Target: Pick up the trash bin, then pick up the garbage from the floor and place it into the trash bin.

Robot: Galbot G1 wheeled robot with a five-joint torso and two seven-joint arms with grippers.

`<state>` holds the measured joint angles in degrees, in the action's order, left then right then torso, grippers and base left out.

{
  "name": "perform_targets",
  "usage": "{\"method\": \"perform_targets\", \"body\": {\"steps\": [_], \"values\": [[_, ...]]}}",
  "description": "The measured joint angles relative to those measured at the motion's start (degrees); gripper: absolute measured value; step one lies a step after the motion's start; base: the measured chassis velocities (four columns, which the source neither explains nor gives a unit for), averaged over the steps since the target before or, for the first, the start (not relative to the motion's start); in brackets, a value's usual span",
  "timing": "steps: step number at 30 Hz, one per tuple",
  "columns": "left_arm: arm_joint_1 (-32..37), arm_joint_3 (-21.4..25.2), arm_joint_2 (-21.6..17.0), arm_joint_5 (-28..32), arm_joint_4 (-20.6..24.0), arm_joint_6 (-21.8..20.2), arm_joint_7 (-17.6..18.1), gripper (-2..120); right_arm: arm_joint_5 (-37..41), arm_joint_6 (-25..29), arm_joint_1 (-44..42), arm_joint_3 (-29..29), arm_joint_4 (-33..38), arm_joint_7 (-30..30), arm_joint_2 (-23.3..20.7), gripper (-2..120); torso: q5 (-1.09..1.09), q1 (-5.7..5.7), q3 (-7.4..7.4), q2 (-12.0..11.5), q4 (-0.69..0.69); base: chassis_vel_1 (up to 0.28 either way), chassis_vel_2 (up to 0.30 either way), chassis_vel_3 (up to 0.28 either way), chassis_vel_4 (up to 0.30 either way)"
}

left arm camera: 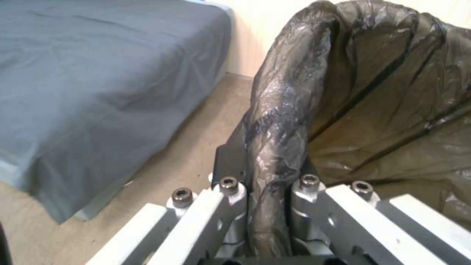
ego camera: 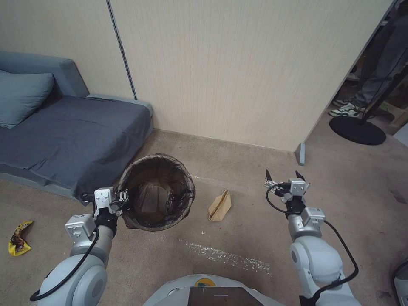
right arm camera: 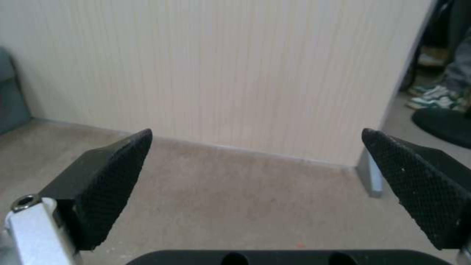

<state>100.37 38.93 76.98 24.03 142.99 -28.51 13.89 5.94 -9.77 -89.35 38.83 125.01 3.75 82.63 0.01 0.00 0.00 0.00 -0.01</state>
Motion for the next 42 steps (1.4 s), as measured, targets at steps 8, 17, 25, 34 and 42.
{"method": "perform_targets", "body": {"steps": [8, 17, 25, 34, 42], "values": [[1.33, 0.63, 0.99, -0.16, 0.28, 0.02, 1.14, 5, 8.83, -5.49, 6.41, -4.23, -6.39, 1.32, -7.19, 100, 0.00, 0.00, 0.00, 0.00, 0.00, 0.000, 0.000, 0.000, 0.000], [1.85, 0.76, 2.08, -1.40, 0.29, -0.48, 1.26, 5, 24.94, -13.37, 16.84, -17.30, -17.62, 9.33, -16.05, 100, 0.00, 0.00, 0.00, 0.00, 0.00, 0.000, 0.000, 0.000, 0.000], [2.17, 0.77, 1.70, -1.47, 0.29, -0.54, 1.28, 5, 30.76, -16.73, 25.42, -25.10, -25.79, 13.23, -15.87, 100, -0.01, 0.00, 0.00, 0.00, 0.01, 0.000, 0.000, 0.000, 0.000], [3.58, 0.76, 1.77, -1.68, 0.29, -0.50, 1.21, 5, 34.78, -18.83, 31.45, -30.90, -35.00, 15.72, -13.28, 100, -0.02, 0.00, 0.00, 0.00, 0.01, 0.000, 0.000, 0.000, 0.000], [4.02, 0.63, 1.83, -2.14, 0.29, -0.41, 1.04, 5, 37.18, -20.68, 34.28, -33.50, -41.54, 20.67, -9.45, 100, -0.02, 0.00, 0.00, 0.00, 0.01, 0.000, 0.000, 0.000, 0.000]]}}
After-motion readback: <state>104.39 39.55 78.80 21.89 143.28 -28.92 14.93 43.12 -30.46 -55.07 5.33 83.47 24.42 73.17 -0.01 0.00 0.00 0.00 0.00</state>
